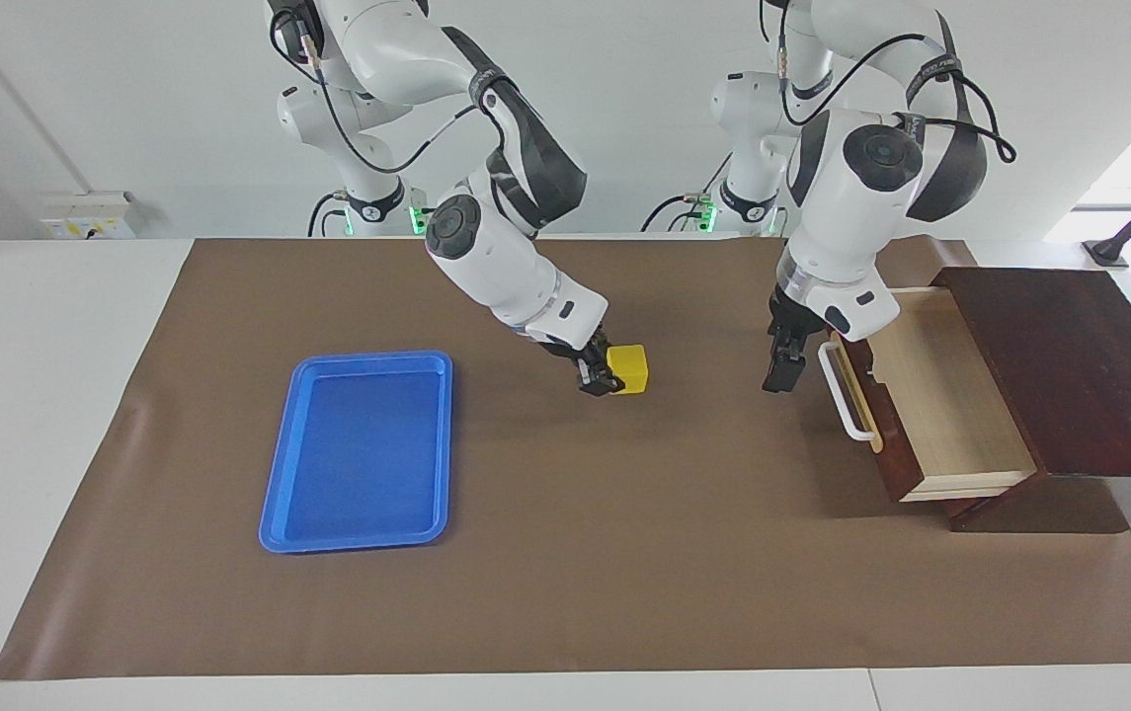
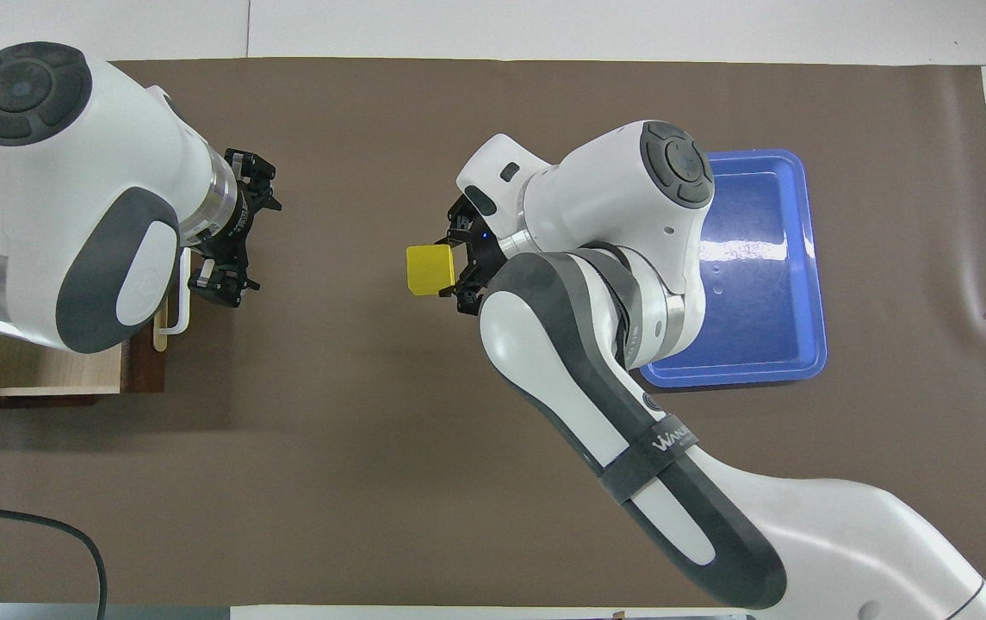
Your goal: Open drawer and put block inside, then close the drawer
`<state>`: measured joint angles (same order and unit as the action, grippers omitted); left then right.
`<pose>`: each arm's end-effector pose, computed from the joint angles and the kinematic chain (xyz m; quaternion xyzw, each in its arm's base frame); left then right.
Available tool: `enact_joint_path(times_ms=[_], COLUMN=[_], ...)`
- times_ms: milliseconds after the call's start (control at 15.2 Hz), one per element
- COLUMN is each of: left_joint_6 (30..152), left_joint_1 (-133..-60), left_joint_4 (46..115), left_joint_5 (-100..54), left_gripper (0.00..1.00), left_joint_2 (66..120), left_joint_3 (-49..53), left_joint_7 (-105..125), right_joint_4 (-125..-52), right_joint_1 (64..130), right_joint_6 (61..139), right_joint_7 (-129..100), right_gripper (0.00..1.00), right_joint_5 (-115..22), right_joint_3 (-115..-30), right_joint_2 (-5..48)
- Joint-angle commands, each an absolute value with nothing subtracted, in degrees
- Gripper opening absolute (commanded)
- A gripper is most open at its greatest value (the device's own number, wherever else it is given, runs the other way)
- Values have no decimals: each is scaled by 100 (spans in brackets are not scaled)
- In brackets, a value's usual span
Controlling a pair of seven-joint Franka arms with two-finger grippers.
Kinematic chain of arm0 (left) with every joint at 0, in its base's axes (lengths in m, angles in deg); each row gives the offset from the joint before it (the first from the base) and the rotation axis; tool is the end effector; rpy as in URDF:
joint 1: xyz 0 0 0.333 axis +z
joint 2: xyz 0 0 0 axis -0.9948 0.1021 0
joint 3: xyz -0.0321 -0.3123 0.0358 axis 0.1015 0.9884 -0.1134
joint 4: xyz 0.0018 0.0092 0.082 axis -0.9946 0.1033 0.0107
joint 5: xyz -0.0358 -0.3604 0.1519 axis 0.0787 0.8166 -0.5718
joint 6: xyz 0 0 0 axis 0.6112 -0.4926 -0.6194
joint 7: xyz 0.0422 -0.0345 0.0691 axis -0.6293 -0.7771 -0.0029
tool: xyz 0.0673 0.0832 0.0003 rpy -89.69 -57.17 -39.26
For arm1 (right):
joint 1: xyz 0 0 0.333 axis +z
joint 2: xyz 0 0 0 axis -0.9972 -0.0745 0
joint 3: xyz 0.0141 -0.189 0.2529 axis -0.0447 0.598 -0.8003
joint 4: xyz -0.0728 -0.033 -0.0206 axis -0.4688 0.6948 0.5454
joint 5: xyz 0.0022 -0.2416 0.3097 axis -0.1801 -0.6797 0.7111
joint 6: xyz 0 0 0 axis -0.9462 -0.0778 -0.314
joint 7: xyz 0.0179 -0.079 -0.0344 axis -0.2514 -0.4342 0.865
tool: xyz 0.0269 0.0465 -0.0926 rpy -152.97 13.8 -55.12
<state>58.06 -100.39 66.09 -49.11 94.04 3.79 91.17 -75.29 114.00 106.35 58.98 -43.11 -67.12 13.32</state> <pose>0.5809 -0.2143 0.5022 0.7890 0.6144 0.0001 0.0004 0.5922 0.3645 0.4293 -0.6505 -0.7071 -0.1905 0.2014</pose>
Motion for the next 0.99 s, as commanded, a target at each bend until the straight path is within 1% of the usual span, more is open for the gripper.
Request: enact_joint_path(times_ms=[0,198,461,922], left_joint_6=[5903,6105,6264,6729], left_joint_1=[-10329,-10680,-11076,-11209], left_joint_4=[6506,6743,6832,6788], left_joint_5=[-4881,-4881,-4881,-4855], left_gripper=[100,100,100,100], left_joint_2=[9544,9544,9553,9641], left_joint_3=[299,299,299,299], left_joint_7=[10035,10528,10898,11382], right_joint_4=[-7454,-7253,-7164,-7164], right_joint_1=[11456,11473,11491,11491], right_joint_6=[10633,10589,10571,10562], right_joint_7=[5650,5474,5272,5263], right_gripper=[0,0,0,0], right_joint_5=[-4443,-4513,-4672,-4681], right_joint_3=[-6693,-6693,-6702,-6702], right_joint_2=[1312,1303,1312,1312])
